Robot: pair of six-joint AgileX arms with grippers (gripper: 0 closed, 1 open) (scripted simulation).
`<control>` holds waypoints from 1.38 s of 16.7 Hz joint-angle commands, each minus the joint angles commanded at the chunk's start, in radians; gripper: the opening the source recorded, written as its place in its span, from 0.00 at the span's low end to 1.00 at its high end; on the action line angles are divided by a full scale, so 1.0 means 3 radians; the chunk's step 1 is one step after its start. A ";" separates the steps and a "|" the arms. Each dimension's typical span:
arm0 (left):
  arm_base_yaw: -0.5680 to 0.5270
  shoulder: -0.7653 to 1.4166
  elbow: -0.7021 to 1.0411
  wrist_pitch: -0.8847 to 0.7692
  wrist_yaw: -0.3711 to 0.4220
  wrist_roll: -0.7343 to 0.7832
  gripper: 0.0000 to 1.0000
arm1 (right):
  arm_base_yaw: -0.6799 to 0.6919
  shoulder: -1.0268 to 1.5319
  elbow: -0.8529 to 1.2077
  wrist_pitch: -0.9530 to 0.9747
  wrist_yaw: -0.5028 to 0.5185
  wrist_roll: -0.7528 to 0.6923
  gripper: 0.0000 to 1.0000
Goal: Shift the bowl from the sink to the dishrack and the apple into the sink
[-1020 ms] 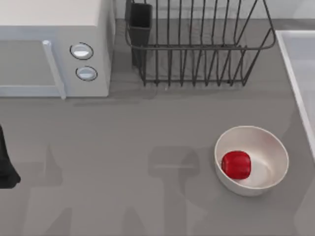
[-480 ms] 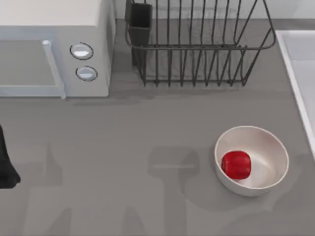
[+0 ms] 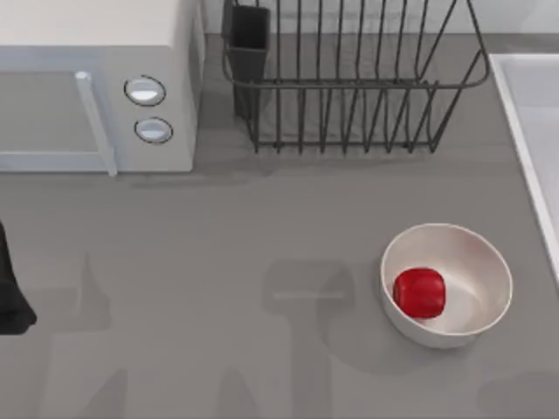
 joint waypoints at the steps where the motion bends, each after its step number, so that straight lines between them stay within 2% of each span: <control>1: 0.0000 0.0000 0.0000 0.0000 0.0000 0.0000 1.00 | 0.0000 0.0000 0.0000 0.0000 0.0000 0.0000 0.00; 6: 0.0000 0.0000 0.0000 0.0000 0.0000 0.0000 1.00 | 0.0114 0.0018 0.0017 0.0108 0.0056 0.0078 0.00; 10: 0.0000 0.0000 0.0000 0.0000 0.0000 0.0000 1.00 | 0.0682 0.0068 0.0038 0.0683 0.0376 0.0429 0.00; 14: 0.0000 0.0000 0.0000 0.0000 0.0000 0.0000 1.00 | 0.1604 0.0152 0.0058 0.1609 0.0890 0.0931 0.00; 23: 0.0000 0.0000 0.0000 0.0000 0.0000 0.0000 1.00 | 0.4036 0.0367 0.0089 0.4060 0.2246 0.2092 0.00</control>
